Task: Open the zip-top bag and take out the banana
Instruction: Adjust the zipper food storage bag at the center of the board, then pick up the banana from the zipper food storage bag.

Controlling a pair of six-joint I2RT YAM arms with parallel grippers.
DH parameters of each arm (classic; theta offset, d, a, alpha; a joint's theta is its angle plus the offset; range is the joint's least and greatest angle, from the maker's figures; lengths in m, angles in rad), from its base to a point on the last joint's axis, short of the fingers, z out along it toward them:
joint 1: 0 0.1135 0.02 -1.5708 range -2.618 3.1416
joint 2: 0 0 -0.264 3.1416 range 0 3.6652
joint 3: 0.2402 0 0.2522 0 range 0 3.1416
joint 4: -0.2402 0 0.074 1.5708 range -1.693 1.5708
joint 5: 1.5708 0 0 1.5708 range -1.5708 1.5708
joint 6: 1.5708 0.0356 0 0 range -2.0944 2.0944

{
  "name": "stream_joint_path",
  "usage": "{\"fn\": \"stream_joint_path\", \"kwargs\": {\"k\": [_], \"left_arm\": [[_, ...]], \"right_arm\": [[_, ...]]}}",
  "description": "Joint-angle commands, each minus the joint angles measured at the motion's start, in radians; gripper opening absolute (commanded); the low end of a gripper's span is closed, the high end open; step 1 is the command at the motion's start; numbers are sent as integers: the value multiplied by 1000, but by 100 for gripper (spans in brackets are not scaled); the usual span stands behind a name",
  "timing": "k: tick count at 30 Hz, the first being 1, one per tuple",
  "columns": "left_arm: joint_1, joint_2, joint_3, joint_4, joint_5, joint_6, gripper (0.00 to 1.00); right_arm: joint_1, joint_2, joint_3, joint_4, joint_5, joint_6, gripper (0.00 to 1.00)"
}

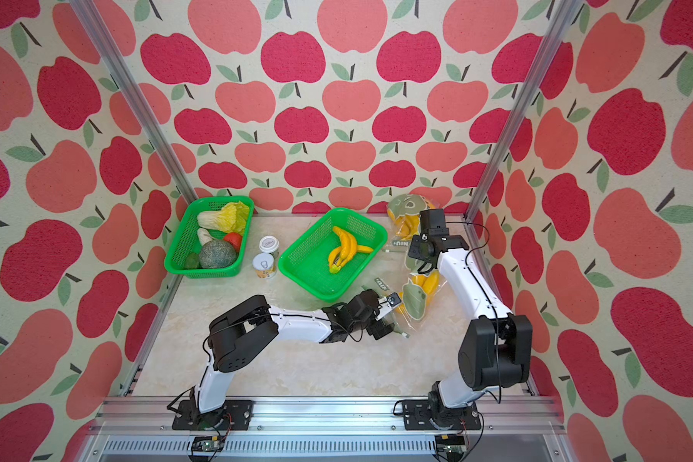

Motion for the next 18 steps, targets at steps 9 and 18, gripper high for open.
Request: {"fn": "stream_joint_path", "kwargs": {"k": [9, 18], "left_arm": [[72, 30, 60, -26, 270, 228, 98], [132, 121, 165, -76, 393, 297, 98]], "right_arm": [[-9, 84, 26, -31, -90, -60, 0], [-14, 167, 51, -1, -188, -85, 0]]}}
